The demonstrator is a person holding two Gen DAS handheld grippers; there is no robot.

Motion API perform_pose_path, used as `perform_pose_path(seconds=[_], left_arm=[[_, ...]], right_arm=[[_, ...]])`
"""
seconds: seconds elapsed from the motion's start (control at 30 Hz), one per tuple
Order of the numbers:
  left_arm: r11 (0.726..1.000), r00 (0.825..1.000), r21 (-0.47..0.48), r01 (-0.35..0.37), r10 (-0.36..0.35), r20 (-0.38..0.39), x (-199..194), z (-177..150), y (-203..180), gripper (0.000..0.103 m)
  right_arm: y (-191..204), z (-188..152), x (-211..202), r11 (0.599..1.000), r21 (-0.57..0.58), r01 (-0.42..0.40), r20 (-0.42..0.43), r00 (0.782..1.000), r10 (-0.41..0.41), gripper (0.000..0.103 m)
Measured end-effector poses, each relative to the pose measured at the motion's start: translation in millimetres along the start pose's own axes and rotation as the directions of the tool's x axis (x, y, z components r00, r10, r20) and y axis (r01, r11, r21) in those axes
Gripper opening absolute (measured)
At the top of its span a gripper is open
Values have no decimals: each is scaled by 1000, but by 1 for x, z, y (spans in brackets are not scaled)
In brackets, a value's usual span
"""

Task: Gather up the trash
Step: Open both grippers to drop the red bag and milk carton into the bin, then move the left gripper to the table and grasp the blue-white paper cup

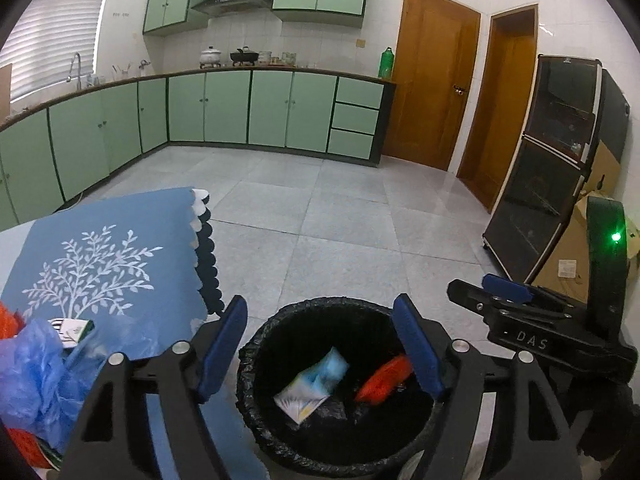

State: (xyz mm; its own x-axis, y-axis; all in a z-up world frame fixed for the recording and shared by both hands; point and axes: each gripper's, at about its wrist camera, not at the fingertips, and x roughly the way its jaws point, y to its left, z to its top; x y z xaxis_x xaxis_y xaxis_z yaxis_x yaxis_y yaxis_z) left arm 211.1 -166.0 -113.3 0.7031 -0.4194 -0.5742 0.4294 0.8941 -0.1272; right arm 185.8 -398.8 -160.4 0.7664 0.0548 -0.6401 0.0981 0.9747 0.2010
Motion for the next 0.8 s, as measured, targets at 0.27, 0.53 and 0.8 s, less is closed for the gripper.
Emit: perform_pose_path(seconds=[0.27, 0.53, 0.8], left_arm=[[998, 996, -33, -60, 61, 60, -49, 2, 19, 80], [967, 958, -75, -242, 251, 140, -137, -19, 55, 83], [912, 907, -119, -392, 405, 114, -186, -63, 87, 85]], right_arm=[[23, -4, -32, 1000, 4, 11, 54, 998, -12, 92], [78, -18, -70, 996, -52, -74, 115, 990, 80, 94], [130, -38, -94, 987, -126, -97, 165, 979, 117, 94]])
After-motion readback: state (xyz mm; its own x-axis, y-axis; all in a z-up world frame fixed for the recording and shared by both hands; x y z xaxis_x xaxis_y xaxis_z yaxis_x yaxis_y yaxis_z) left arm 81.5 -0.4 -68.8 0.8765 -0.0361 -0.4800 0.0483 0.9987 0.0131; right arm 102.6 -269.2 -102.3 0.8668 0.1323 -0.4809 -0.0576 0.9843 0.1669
